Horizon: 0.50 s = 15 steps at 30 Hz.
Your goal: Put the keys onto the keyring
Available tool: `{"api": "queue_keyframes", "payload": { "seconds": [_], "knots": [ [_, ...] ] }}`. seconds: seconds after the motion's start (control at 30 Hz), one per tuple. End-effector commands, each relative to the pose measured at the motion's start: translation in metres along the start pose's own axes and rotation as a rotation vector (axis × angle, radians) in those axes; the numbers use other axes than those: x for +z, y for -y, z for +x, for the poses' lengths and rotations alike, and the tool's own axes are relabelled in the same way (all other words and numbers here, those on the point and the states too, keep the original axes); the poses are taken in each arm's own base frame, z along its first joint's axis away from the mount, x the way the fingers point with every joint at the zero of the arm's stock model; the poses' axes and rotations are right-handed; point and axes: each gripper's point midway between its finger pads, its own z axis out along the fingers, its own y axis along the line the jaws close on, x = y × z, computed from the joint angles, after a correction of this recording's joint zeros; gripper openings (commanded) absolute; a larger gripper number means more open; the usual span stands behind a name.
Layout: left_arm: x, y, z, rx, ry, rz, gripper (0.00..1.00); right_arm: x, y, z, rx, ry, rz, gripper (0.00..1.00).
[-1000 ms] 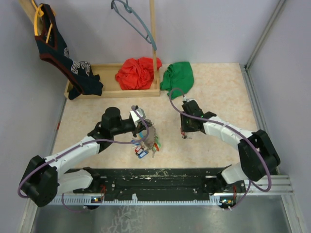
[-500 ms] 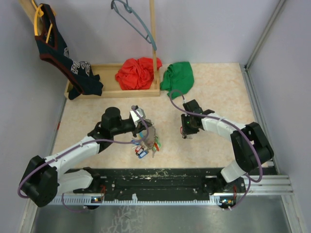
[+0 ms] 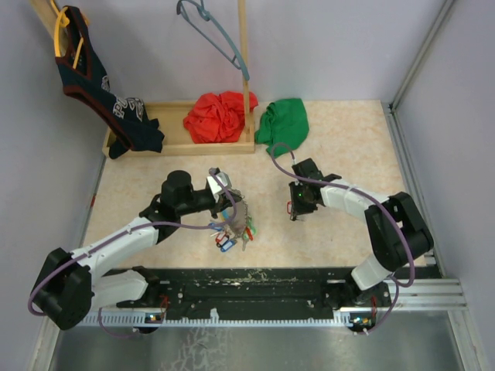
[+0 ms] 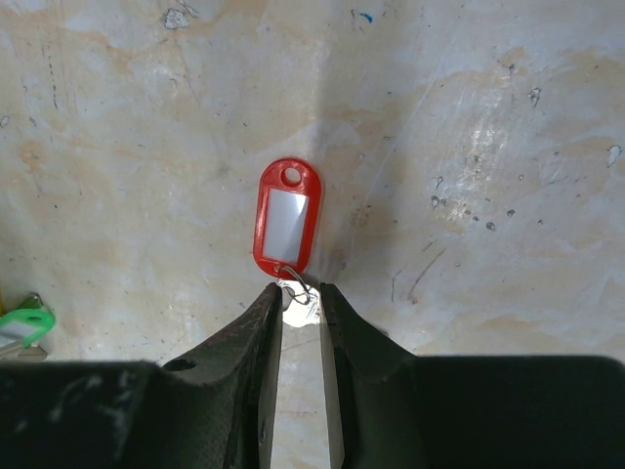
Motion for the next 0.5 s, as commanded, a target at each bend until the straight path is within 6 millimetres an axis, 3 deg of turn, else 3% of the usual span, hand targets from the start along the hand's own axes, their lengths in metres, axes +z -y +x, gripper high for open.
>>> {"api": "queue_keyframes", "payload": {
  "seconds": [0.0,0.47],
  "knots": [
    [-0.0007,0.0009,-0.0250,0.040,0.074,0.008,0.00,-0.0017,-0.0023,-0.0237,-0.006,0.067,-0.004,0.23],
    [-0.0001,0.0012,-0.0233,0.038,0.070,0.010,0.00,0.0065,-0.0079,-0.0234,-0.027,0.053,-0.045,0.20]
  ]
}}
